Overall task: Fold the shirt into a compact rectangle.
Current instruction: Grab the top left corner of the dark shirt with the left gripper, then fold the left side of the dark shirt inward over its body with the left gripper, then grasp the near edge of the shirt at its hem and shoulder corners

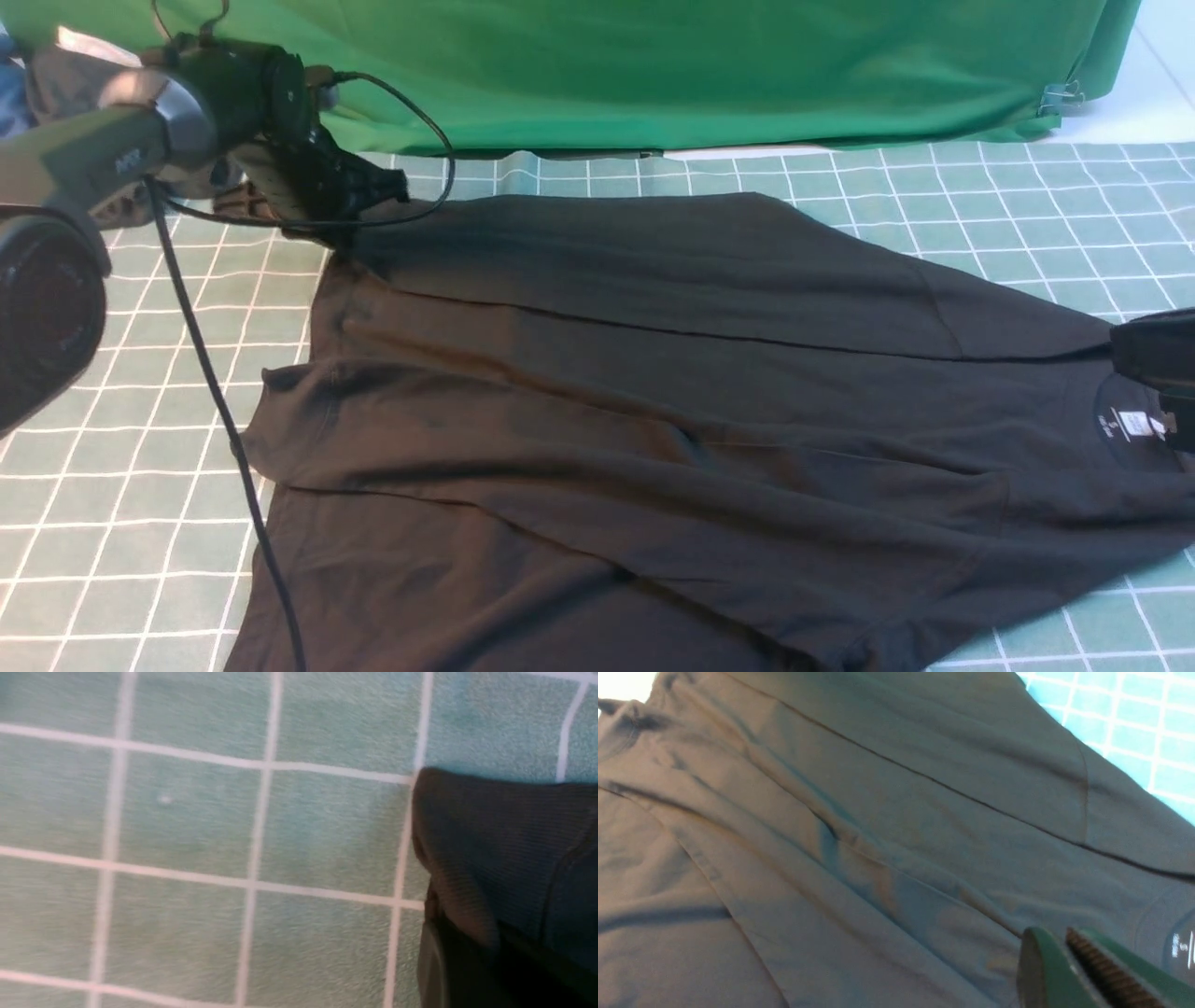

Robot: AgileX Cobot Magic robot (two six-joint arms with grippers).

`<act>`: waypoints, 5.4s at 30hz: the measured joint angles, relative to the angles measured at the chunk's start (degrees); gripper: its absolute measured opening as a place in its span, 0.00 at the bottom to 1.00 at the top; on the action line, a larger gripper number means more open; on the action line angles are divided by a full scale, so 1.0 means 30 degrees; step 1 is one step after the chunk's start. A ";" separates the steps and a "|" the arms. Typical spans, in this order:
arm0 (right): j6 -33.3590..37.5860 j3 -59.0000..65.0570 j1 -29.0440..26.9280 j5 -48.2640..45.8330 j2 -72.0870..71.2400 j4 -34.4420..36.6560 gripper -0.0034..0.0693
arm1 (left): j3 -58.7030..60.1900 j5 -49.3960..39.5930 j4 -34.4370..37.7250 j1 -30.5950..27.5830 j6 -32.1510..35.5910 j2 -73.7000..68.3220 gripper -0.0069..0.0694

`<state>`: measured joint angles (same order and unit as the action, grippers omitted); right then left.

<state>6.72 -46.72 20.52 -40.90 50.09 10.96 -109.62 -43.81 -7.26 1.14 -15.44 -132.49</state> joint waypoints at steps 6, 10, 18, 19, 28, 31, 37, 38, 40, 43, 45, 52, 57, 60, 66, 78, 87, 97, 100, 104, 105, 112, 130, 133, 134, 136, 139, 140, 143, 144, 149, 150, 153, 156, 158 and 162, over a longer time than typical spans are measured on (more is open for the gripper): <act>0.0000 0.0000 0.0000 -0.0011 0.0000 0.0000 0.14 | -0.0035 -0.0111 -0.0126 0.0018 0.0144 0.1317 0.12; 0.0000 0.0000 0.0000 -0.0031 0.0000 0.0000 0.14 | -0.0035 -0.0630 -0.0126 0.0018 0.0258 0.1325 0.14; 0.0088 0.0000 0.0000 -0.0151 0.0000 0.0000 0.15 | -0.0035 -0.2554 0.0475 0.0018 0.1367 0.1496 0.12; 0.0112 0.0000 0.0000 -0.0178 0.0000 0.0000 0.15 | -0.0035 -0.2757 0.0618 0.0018 0.1477 0.1664 0.12; 0.0413 0.0000 0.0000 -0.0519 0.0000 0.0000 0.16 | -0.0011 -0.5718 0.1501 0.0018 0.2288 0.4950 0.12; 0.0498 0.0000 0.0000 -0.0557 0.0000 0.0000 0.16 | 0.0908 -0.6754 0.1411 0.0018 0.2295 0.6113 0.12; 0.0565 0.0000 0.0000 -0.0576 0.0000 0.0000 0.16 | 0.6438 -0.6911 0.1451 0.0018 0.2035 0.8980 0.12; 0.0565 0.0000 0.0000 -0.0592 0.0000 0.0000 0.16 | 0.7070 -0.6769 0.1451 0.0018 0.1917 0.9224 0.12; 0.0585 0.0000 0.0000 -0.0593 0.0000 0.0000 0.16 | 0.8660 -0.6318 0.1471 0.0018 0.1654 1.0388 0.12; 0.0644 0.0000 0.0000 -0.0593 0.0000 0.0000 0.17 | 1.1073 -0.6048 0.2076 0.0018 0.1141 1.2105 0.12; 0.0693 0.0000 0.0000 -0.0593 0.0000 0.0000 0.17 | 1.2643 -0.5889 0.2419 0.0018 0.1026 1.3121 0.12; 0.0800 0.0000 0.0000 -0.0579 0.0000 0.0000 0.18 | 1.6806 -0.4583 0.2948 0.0018 0.0356 1.4320 0.12; 0.0800 0.0000 0.0000 -0.0492 0.0000 -0.0017 0.18 | 1.7991 -0.3907 0.2948 0.0018 0.0357 1.4145 0.20; 0.0800 0.0000 0.0000 -0.0390 0.0000 -0.0017 0.18 | 1.7988 -0.3657 0.2948 0.0018 0.0873 1.4101 0.36; 0.0768 0.0000 0.0000 -0.0288 0.0086 -0.0017 0.18 | 1.7865 -0.4592 0.3620 0.0018 0.2186 1.4101 0.61; 0.0430 0.0000 0.0000 -0.0373 0.3231 -0.0037 0.18 | 2.3824 -0.5540 0.5101 0.3079 0.1606 1.7912 0.56; 0.0476 0.0000 0.0000 0.0296 0.3372 -0.0037 0.18 | 2.7109 -0.0693 0.3310 0.3828 -0.0259 1.8753 0.72; 0.0778 0.0000 0.0000 0.0409 0.3428 -0.0024 0.20 | 2.7280 0.0188 0.4481 0.3828 0.0749 1.8753 0.31; 0.0793 0.0000 0.0000 -0.0202 0.3428 -0.0016 0.20 | 2.7280 0.0188 0.4489 0.3828 0.0904 1.8753 0.14; 0.0816 -0.0293 0.0000 -0.2030 0.3428 -0.0076 0.20 | 2.6520 -0.1835 0.3508 0.3828 0.1275 1.8978 0.10; 0.0816 -0.0486 0.0000 -0.2491 0.3428 -0.0082 0.20 | 2.6065 -0.2570 0.2931 0.3828 0.1225 1.9198 0.10; 0.2676 -0.1043 0.0000 -0.4599 0.3590 0.0976 0.22 | 2.4792 -0.5232 0.1388 0.3828 0.0413 2.2088 0.09; 0.3946 -0.0736 0.0000 -0.4883 0.5103 0.2648 0.41 | 2.6274 -0.3046 0.2945 0.3828 0.1669 1.9653 0.54; 0.3946 -0.0736 0.0000 -0.4383 0.5103 0.2683 0.41 | 2.6323 -0.1886 0.2947 0.3828 0.1728 1.8378 0.70; 0.3946 -0.0736 0.0000 -0.4250 0.5103 0.2683 0.41 | 2.6323 -0.1679 0.2947 0.3828 0.1728 1.8101 0.73; 0.3946 -0.0736 0.0000 -0.3968 0.5103 0.2683 0.41 | 2.6323 -0.1528 0.2947 0.3828 0.1728 1.7423 0.77; 0.3946 -0.0736 0.0000 -0.3829 0.5103 0.2683 0.41 | 2.6243 -0.1608 0.3056 0.3828 0.1713 1.6667 0.76; 0.3946 -0.0736 0.0000 -0.3803 0.5103 0.2683 0.41 | 2.6153 -0.1710 0.3161 0.3828 0.1713 1.6539 0.74; 0.3946 -0.0736 0.0000 -0.3779 0.5142 0.2683 0.41 | 2.6061 -0.1810 0.3549 0.3828 0.1713 1.6220 0.58; 0.3946 -0.0736 0.0000 -0.3779 0.5139 0.2683 0.41 | 2.6061 -0.1810 0.3684 0.3828 0.1733 1.6222 0.50; 0.3951 -0.0736 0.0000 -0.3724 0.5161 0.2586 0.41 | 2.6048 -0.1830 0.3932 0.3828 0.1900 1.6520 0.17; 0.3968 -0.0754 0.0000 -0.3715 0.5161 0.2445 0.41 | 2.6065 -0.1857 0.3800 0.3828 0.1944 1.6654 0.14; 0.4001 -0.1242 0.0000 -0.4307 0.5167 0.1257 0.40 | 2.5813 -0.2826 0.2865 0.3828 0.2015 1.7443 0.10; 0.4019 -0.2588 0.0000 -0.6165 0.5224 0.0197 0.33 | 2.5001 -0.4118 0.2150 0.3828 0.2019 1.9091 0.10; 0.4354 -0.3428 0.0000 -0.7166 0.5350 0.0151 0.30 | 2.4646 -0.4681 0.1974 0.3828 0.2035 2.0190 0.10; 0.5501 -0.3831 0.0486 -0.8230 0.5788 0.0640 0.25 | 2.4563 -0.5245 0.1845 0.3828 0.1919 2.1694 0.10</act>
<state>23.22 -58.21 21.98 -65.59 67.46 12.88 -35.94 -59.54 -1.72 12.62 -9.68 -67.41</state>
